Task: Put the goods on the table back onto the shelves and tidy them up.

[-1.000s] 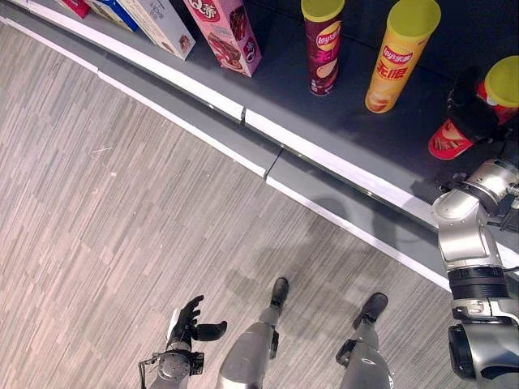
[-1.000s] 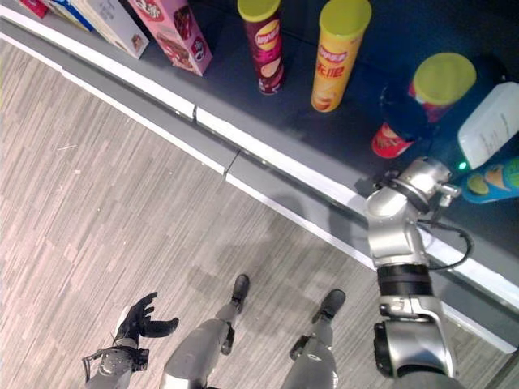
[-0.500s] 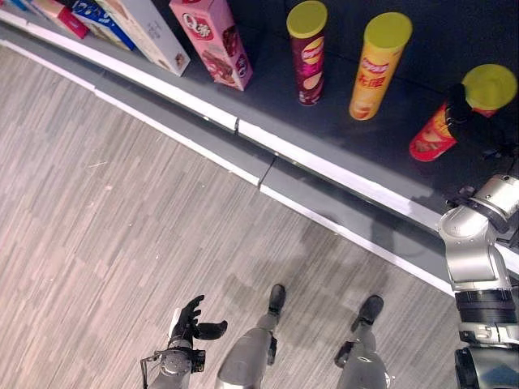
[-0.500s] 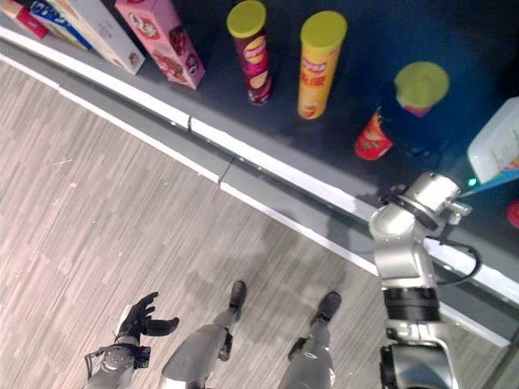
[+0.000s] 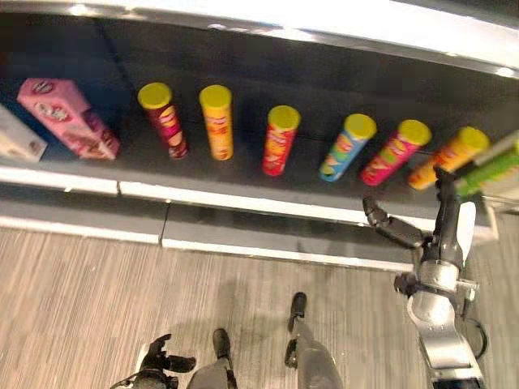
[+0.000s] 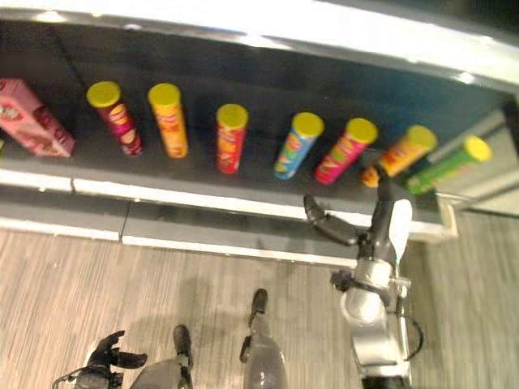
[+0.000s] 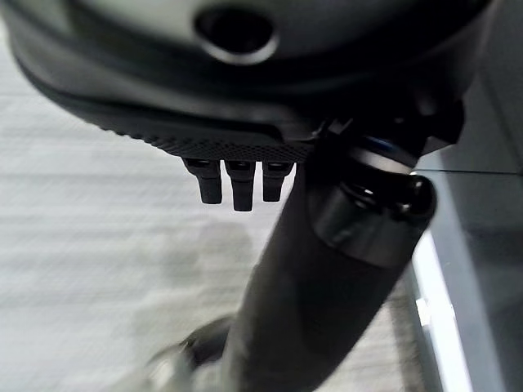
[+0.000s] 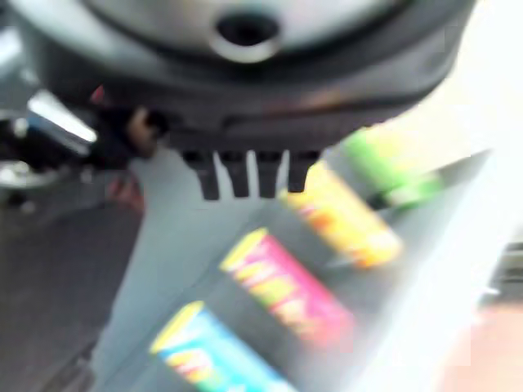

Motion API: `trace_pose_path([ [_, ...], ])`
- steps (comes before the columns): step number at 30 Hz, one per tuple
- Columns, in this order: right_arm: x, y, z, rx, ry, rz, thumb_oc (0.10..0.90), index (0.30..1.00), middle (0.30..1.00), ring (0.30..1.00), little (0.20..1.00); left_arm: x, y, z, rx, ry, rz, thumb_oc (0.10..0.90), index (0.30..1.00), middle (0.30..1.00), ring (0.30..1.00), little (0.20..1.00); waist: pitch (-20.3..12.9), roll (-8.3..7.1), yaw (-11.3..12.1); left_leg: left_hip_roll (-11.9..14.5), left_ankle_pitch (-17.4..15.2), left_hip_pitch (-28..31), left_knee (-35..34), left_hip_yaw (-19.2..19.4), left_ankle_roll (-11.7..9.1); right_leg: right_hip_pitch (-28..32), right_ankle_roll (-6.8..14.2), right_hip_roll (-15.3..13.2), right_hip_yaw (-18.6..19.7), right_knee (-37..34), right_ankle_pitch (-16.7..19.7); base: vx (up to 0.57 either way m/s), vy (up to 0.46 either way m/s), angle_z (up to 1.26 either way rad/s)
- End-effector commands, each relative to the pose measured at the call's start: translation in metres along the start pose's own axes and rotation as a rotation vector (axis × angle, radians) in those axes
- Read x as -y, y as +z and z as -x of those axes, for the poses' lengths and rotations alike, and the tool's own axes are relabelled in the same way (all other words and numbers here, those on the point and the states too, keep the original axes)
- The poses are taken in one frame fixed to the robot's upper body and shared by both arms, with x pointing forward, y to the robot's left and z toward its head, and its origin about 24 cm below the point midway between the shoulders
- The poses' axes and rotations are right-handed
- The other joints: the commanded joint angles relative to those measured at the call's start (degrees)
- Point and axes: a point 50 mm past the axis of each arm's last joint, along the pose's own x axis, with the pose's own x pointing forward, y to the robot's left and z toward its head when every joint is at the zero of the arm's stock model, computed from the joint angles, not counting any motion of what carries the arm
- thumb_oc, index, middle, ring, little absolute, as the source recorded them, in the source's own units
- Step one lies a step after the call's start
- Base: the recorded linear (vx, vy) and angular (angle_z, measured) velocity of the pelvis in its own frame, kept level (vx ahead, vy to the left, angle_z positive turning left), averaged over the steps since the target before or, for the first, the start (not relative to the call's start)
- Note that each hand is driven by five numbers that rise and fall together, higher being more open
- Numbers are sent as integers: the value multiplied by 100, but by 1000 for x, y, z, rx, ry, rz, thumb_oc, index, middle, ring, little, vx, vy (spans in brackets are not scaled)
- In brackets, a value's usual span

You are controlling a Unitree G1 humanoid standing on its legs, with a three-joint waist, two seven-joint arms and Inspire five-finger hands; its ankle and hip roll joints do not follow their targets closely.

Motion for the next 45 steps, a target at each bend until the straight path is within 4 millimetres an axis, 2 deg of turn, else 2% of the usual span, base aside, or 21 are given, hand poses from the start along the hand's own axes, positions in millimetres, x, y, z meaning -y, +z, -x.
trace_pose_path([
  [1,48,71,-37,371,-195,-55,800,900,900,900,900,-15,-12,2,-14,26,-56,800,900,900,900,900,-227,94,284,-9,-365,-117,-80,-391,-166,926,755,-1000,165,-181,123,6,-36,-103],
  [8,69,80,-44,409,-245,-55,800,900,900,900,900,-19,4,1,57,5,-9,800,900,900,900,900,-671,-148,469,373,-150,-94,17,528,-371,1350,755,-1259,-662,-351,622,-38,-181,-103],
  [10,88,91,-48,464,-294,8,800,900,900,900,900,-20,9,1,74,8,20,800,900,900,900,900,-880,-245,414,881,68,-31,285,840,-703,1570,755,-808,-622,-813,88,53,-468,-127],
  [11,89,91,-48,465,-294,8,800,900,900,900,900,-20,9,1,74,7,20,800,900,900,900,900,-875,-236,422,892,67,-23,286,845,-711,1573,755,-797,-617,-813,85,136,-481,-126],
  [13,109,107,-51,547,-342,30,800,900,900,900,900,-14,13,2,106,-37,-22,800,900,900,900,900,-981,-70,158,1398,366,187,290,975,-969,1643,615,-265,-387,-920,-466,123,-412,-63],
  [16,118,110,-52,566,-370,68,800,900,900,900,900,-10,17,3,124,-54,-24,800,900,900,900,900,-1005,96,-7,1824,600,297,579,1075,-1131,1707,315,233,-225,-987,-835,72,-314,-35],
  [18,123,108,-51,557,-389,80,800,900,900,900,900,-10,21,2,134,-55,-14,800,900,900,900,900,-950,180,-43,2184,1009,205,1073,1005,-1262,1816,122,543,-159,-1028,-1087,81,-328,-37],
  [20,126,107,-51,555,-405,90,800,900,900,900,900,-10,23,2,140,-57,-1,800,900,900,900,900,-902,199,-75,2319,1138,104,1460,975,-1238,1837,-13,705,-78,-1054,-1232,83,-265,-35],
  [22,122,107,-55,545,-404,86,800,900,900,900,900,-8,21,3,140,-59,1,800,900,900,900,900,-800,212,64,1950,881,-118,1830,367,-1039,1812,-100,773,179,-1055,-1334,63,-192,-32],
  [23,119,108,-58,550,-386,103,800,900,900,900,900,-3,14,5,118,-68,23,800,900,900,900,900,-688,108,245,1115,52,-630,1946,-494,-573,1781,-147,729,447,-1055,-1279,22,-95,-60],
  [24,119,109,-58,551,-386,103,800,900,900,900,900,-3,14,5,119,-68,23,800,900,900,900,900,-701,96,227,1085,18,-664,1981,-499,-539,1769,-122,695,436,-1055,-1277,120,-67,-114],
  [25,120,108,-60,544,-390,120,800,900,900,900,900,3,9,7,102,-86,22,800,900,900,900,900,-676,98,332,568,-269,-775,1677,-901,-441,1826,-84,726,644,-1055,-1279,169,-2,-148],
  [27,124,106,-62,536,-423,135,800,900,900,900,900,8,6,8,96,-105,8,800,900,900,900,900,-663,148,450,86,-55,-1069,1306,-1088,-380,1864,-79,793,764,-1055,-1263,153,1,-92],
  [28,124,107,-62,537,-424,135,800,900,900,900,900,8,7,8,97,-105,8,800,900,900,900,900,-676,141,447,70,-8,-1090,1277,-1086,-367,1833,-78,780,759,-1055,-1242,166,15,-40],
  [29,124,110,-66,543,-463,114,800,900,900,900,900,12,4,8,82,-117,-7,800,900,900,900,900,-636,249,650,-408,444,-1537,767,-1302,-403,1889,-81,996,986,-1055,-1287,158,23,-42],
  [36,122,116,-73,560,-484,137,800,900,900,900,900,18,-15,11,13,-134,-70,800,900,900,900,900,-826,240,645,-502,455,-902,194,-1418,-219,2098,-52,1025,1139,-875,-1460,163,84,-58],
  [38,118,114,-74,543,-486,152,800,900,900,900,900,10,-15,9,6,-112,-78,800,900,900,900,900,-762,200,673,-429,308,-492,69,-1251,-21,1660,108,783,1072,402,-1524,163,138,-46],
  [40,114,116,-75,546,-486,126,800,900,900,900,900,6,-11,7,12,-93,-67,800,900,900,900,900,-574,220,616,-350,257,-264,73,-1131,83,1117,398,574,1030,1557,-1247,6,79,-63],
  [42,112,112,-75,524,-495,101,800,900,900,900,900,3,-6,5,25,-81,-70,800,900,900,900,900,-539,222,622,-297,212,-165,12,-1060,123,851,482,256,942,2054,-1168,14,5,-26],
  [44,113,109,-74,512,-497,108,800,900,900,900,900,2,-5,5,33,-79,-72,800,900,900,900,900,-571,208,647,-280,155,-123,-17,-1059,111,864,424,8,867,1956,-1195,76,-97,-7],
  [45,117,108,-75,504,-511,107,800,900,900,900,900,3,-2,5,52,-88,-88,800,900,900,900,900,-621,214,713,-180,74,-125,-43,-1116,25,937,323,-368,754,1419,-1183,111,-182,1],
])
